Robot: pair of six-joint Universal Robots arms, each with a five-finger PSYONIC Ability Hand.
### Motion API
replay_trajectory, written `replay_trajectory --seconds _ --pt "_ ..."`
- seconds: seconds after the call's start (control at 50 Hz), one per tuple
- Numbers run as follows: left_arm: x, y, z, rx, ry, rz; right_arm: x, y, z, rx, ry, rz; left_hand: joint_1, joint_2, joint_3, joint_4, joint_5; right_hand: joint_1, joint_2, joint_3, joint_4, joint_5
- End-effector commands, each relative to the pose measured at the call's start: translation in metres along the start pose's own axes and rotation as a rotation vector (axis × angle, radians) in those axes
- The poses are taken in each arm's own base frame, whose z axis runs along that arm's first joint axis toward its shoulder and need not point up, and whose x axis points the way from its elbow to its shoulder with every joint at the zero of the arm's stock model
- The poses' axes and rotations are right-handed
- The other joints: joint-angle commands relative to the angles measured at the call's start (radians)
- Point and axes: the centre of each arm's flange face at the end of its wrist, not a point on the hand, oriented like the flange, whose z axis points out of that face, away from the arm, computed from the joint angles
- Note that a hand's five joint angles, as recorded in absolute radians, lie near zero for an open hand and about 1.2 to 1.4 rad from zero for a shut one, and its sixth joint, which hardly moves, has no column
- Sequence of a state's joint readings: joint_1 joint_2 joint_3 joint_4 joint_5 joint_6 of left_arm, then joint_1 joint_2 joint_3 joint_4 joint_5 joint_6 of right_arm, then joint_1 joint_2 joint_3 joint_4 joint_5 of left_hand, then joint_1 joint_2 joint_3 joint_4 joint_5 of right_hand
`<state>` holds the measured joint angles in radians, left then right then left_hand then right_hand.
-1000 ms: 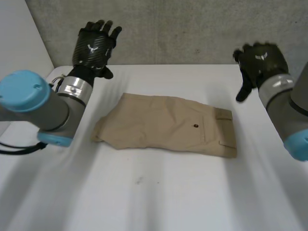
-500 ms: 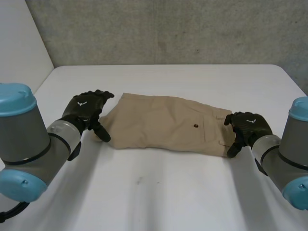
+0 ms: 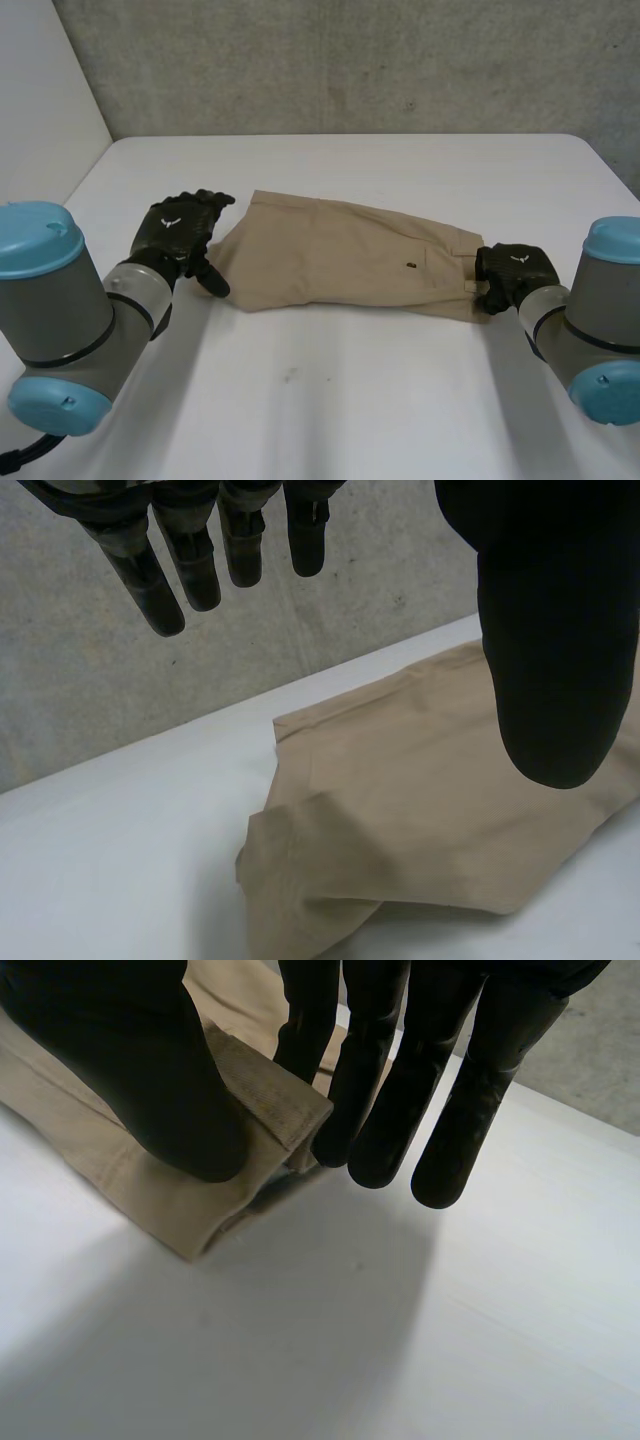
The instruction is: Fold the shorts.
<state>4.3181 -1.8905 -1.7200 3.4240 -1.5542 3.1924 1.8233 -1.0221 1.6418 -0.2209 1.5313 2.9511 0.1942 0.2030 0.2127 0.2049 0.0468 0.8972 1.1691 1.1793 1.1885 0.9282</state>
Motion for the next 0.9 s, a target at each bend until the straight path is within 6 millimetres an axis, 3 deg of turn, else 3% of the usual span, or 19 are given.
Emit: replay_trajectory --seconds 0.02,0.22,0.3,0.38,0.4,0.48,0.5,0.52,0.56,0.58,0.6,0.62,0.64,0.66,0.76,0.82,0.88,0.9 --pt "0.0 0.002 -0.001 -0.007 -0.001 0.001 0.027 -0.005 -0.001 -0.007 0.074 -0.062 0.002 -0.007 -0.017 -0.009 -0.025 0.499 0.227 0.217 0.208 0.293" --pt "-0.004 -0.003 -0.005 0.01 -0.011 0.0 0.108 -0.026 -0.004 -0.054 0.268 -0.285 0.002 -0.007 -0.017 -0.009 -0.025 0.499 0.227 0.217 0.208 0.293" --pt "-0.004 -0.005 -0.006 0.016 -0.011 0.0 0.113 -0.044 -0.007 -0.034 0.282 -0.342 0.002 -0.007 -0.017 -0.009 -0.025 0.499 0.227 0.217 0.208 0.293" --pt "-0.004 -0.005 -0.006 0.014 -0.011 0.0 0.105 -0.069 -0.012 0.023 0.272 -0.368 0.002 -0.007 -0.017 -0.009 -0.025 0.499 0.227 0.217 0.208 0.293" --pt "-0.004 -0.005 -0.006 0.014 -0.011 0.0 0.1 -0.075 -0.012 0.041 0.26 -0.373 0.002 -0.007 -0.017 -0.009 -0.025 0.499 0.227 0.217 0.208 0.293" --pt "-0.004 -0.005 -0.006 0.016 -0.011 0.0 0.044 -0.108 -0.02 0.175 0.148 -0.439 0.002 -0.007 -0.017 -0.009 -0.025 0.499 0.227 0.217 0.208 0.293" --pt "-0.004 -0.005 -0.006 0.016 -0.011 0.0 0.013 -0.118 -0.027 0.231 0.078 -0.47 0.002 -0.007 -0.017 -0.009 -0.025 0.499 0.227 0.217 0.208 0.293" --pt "-0.004 -0.005 -0.007 0.016 -0.011 0.0 -0.001 -0.123 -0.031 0.256 0.047 -0.484 -0.001 -0.01 -0.02 -0.012 -0.028 0.499 0.227 0.217 0.208 0.293" --pt "-0.004 -0.006 -0.007 0.017 -0.013 -0.001 -0.029 -0.126 -0.036 0.291 -0.024 -0.516 -0.001 -0.01 -0.02 -0.012 -0.028 0.499 0.227 0.217 0.208 0.293" --pt "-0.004 -0.006 -0.007 0.019 -0.013 -0.001 -0.057 -0.122 -0.04 0.309 -0.105 -0.559 -0.001 -0.01 -0.02 -0.012 -0.028 0.499 0.227 0.217 0.208 0.293" --pt "-0.004 -0.007 -0.007 0.02 -0.013 0.0 -0.072 -0.118 -0.041 0.317 -0.153 -0.585 -0.001 -0.01 -0.02 -0.012 -0.028 0.499 0.227 0.217 0.208 0.293" --pt "-0.004 -0.007 -0.007 0.02 -0.013 0.0 -0.072 -0.118 -0.041 0.317 -0.153 -0.586 -0.001 -0.01 -0.02 -0.012 -0.028 0.499 0.227 0.217 0.208 0.293" --pt "-0.004 -0.006 -0.008 0.019 -0.013 -0.001 -0.086 -0.115 -0.042 0.326 -0.198 -0.611 -0.001 -0.01 -0.02 -0.012 -0.028 0.499 0.227 0.217 0.208 0.293" --pt "-0.004 -0.006 -0.008 0.019 -0.013 -0.001 -0.125 -0.102 -0.05 0.35 -0.335 -0.681 -0.001 -0.01 -0.02 -0.012 -0.028 0.499 0.227 0.217 0.208 0.293" --pt "-0.004 -0.007 -0.01 0.022 -0.012 0.003 -0.176 -0.065 -0.064 0.334 -0.566 -0.762 -0.001 -0.01 -0.02 -0.012 -0.028 0.499 0.227 0.217 0.208 0.293" --pt "-0.003 -0.007 -0.01 0.022 -0.01 0.003 -0.192 -0.046 -0.07 0.294 -0.648 -0.783 -0.004 -0.013 -0.023 -0.015 -0.031 0.499 0.227 0.217 0.208 0.293" --pt "-0.003 -0.007 -0.01 0.022 -0.009 0.005 -0.195 -0.043 -0.068 0.283 -0.648 -0.786 -0.004 -0.013 -0.023 -0.015 -0.031 0.499 0.227 0.217 0.208 0.293" --pt "-0.002 -0.007 -0.01 0.024 -0.006 0.007 -0.194 -0.051 -0.067 0.302 -0.626 -0.774 -0.007 -0.016 -0.026 -0.018 -0.034 0.178 -0.094 -0.105 -0.114 -0.028"
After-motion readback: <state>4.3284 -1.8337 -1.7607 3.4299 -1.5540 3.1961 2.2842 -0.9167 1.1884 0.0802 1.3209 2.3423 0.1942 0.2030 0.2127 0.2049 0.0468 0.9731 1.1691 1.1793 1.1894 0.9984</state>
